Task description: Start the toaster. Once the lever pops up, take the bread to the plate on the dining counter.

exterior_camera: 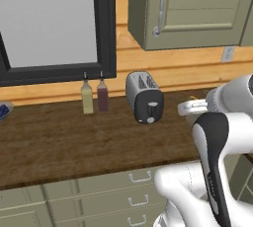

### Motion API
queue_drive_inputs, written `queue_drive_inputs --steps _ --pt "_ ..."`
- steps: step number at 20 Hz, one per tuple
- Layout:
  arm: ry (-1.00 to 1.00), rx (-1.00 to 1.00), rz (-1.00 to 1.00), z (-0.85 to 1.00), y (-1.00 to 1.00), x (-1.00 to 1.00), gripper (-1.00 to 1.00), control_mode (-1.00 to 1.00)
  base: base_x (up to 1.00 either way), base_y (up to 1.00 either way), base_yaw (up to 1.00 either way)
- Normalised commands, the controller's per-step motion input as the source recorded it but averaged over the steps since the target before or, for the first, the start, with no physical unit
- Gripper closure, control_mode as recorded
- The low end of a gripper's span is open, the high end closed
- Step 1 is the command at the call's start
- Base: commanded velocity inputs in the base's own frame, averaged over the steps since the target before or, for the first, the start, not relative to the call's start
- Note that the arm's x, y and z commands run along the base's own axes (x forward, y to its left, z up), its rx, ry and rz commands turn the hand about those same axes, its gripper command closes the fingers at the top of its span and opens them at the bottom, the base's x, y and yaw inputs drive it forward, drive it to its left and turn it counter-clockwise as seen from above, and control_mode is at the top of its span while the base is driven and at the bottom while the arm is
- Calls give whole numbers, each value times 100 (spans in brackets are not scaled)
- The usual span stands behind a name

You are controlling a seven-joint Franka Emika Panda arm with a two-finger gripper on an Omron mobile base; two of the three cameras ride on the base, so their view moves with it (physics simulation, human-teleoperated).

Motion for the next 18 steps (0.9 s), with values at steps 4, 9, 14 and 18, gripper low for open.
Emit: queue_drive_inputs --steps 4,9,14,18 --pt "0 0 0 0 0 0 100 100 -64 49 10" --pt "0 0 0 0 0 0 100 100 -51 100 47" --pt "0 0 0 0 0 0 100 100 -10 79 81" --pt "0 0 0 0 0 0 100 100 -12 53 94"
